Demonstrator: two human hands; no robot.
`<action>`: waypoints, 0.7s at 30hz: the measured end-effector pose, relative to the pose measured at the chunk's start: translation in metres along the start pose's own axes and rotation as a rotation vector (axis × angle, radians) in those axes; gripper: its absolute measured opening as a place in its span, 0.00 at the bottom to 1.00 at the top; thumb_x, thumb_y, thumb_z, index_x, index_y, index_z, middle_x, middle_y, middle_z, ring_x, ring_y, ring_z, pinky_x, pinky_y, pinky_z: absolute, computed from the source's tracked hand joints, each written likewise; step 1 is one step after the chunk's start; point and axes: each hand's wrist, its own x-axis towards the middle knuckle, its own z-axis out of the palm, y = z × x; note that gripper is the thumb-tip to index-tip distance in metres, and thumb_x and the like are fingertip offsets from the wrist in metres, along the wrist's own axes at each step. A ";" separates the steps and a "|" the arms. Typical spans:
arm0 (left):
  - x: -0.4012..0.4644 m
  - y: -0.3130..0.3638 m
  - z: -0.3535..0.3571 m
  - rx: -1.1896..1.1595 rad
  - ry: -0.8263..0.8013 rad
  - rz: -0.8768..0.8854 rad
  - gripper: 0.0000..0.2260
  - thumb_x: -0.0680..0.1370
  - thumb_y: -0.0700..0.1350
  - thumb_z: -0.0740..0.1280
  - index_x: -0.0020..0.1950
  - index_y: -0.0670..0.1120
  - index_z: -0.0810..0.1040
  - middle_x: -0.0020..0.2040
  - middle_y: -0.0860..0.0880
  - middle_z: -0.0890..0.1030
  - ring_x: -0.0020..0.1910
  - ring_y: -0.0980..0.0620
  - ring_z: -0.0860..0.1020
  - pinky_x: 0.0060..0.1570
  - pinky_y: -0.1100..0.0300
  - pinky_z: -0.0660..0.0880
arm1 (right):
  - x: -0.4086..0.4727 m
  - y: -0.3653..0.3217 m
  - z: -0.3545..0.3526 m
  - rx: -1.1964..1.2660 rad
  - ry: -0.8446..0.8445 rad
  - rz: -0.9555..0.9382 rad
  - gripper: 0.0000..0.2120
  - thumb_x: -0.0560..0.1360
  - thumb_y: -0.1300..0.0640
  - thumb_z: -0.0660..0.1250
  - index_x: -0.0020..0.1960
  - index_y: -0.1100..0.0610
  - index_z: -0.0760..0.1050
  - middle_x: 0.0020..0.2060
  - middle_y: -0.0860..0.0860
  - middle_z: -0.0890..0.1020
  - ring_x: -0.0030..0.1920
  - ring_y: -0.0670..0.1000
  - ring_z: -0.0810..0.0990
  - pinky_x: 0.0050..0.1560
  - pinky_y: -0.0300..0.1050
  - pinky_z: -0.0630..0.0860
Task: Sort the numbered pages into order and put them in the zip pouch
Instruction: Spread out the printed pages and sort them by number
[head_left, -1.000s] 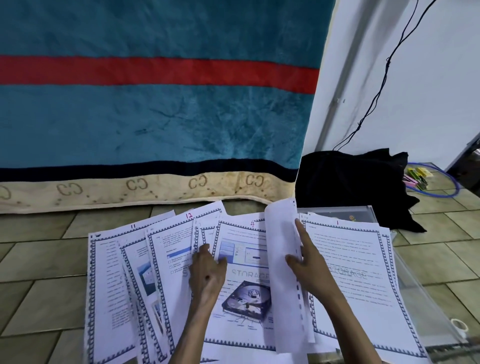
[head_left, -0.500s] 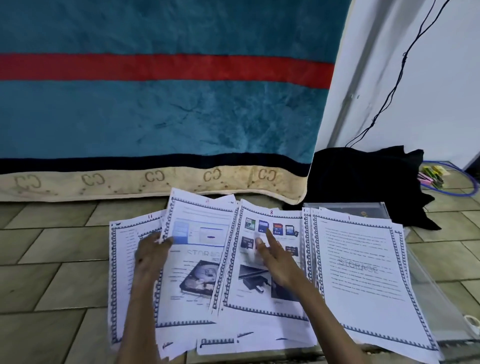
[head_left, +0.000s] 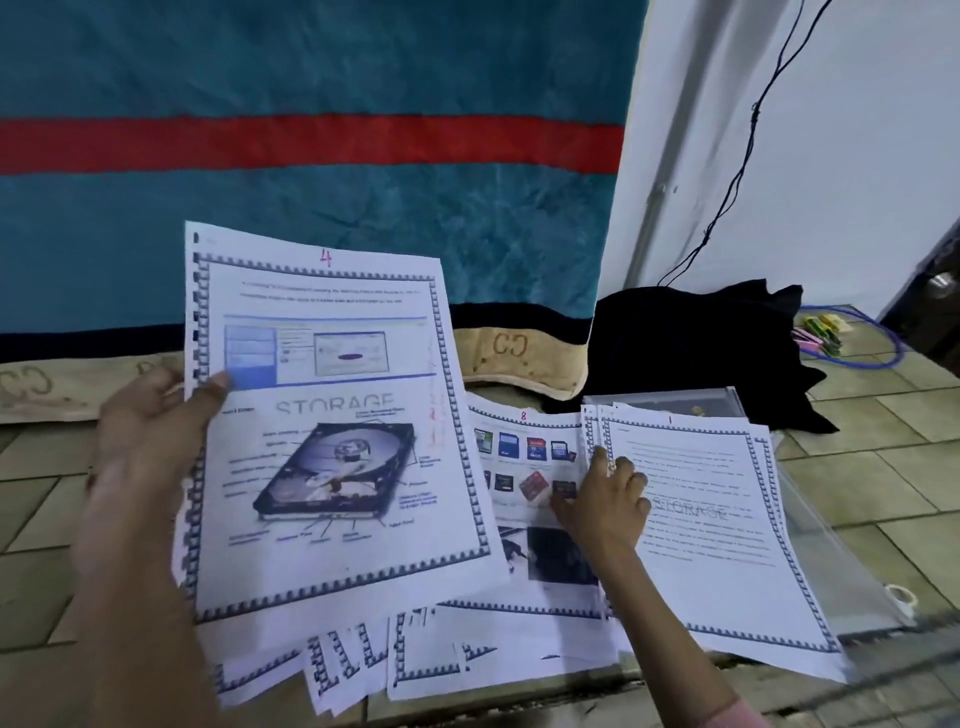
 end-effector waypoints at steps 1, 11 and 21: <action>-0.001 0.003 0.009 -0.009 -0.020 0.005 0.06 0.77 0.45 0.66 0.52 0.46 0.79 0.48 0.43 0.82 0.40 0.46 0.81 0.48 0.51 0.78 | 0.001 0.004 -0.003 -0.011 -0.026 0.050 0.38 0.71 0.45 0.68 0.73 0.55 0.53 0.68 0.59 0.63 0.69 0.60 0.61 0.65 0.55 0.65; -0.017 -0.055 0.110 0.194 -0.347 -0.071 0.08 0.77 0.41 0.66 0.55 0.44 0.77 0.55 0.40 0.80 0.51 0.43 0.79 0.51 0.52 0.74 | 0.020 0.041 -0.019 0.252 -0.127 0.095 0.07 0.74 0.63 0.57 0.50 0.62 0.71 0.47 0.59 0.78 0.51 0.58 0.75 0.45 0.48 0.74; -0.034 -0.110 0.150 0.120 -0.485 -0.302 0.11 0.78 0.39 0.64 0.59 0.39 0.77 0.57 0.38 0.80 0.51 0.42 0.79 0.56 0.49 0.75 | 0.031 0.077 -0.054 0.776 -0.192 0.056 0.09 0.75 0.68 0.55 0.41 0.68 0.71 0.33 0.55 0.70 0.32 0.50 0.67 0.34 0.41 0.60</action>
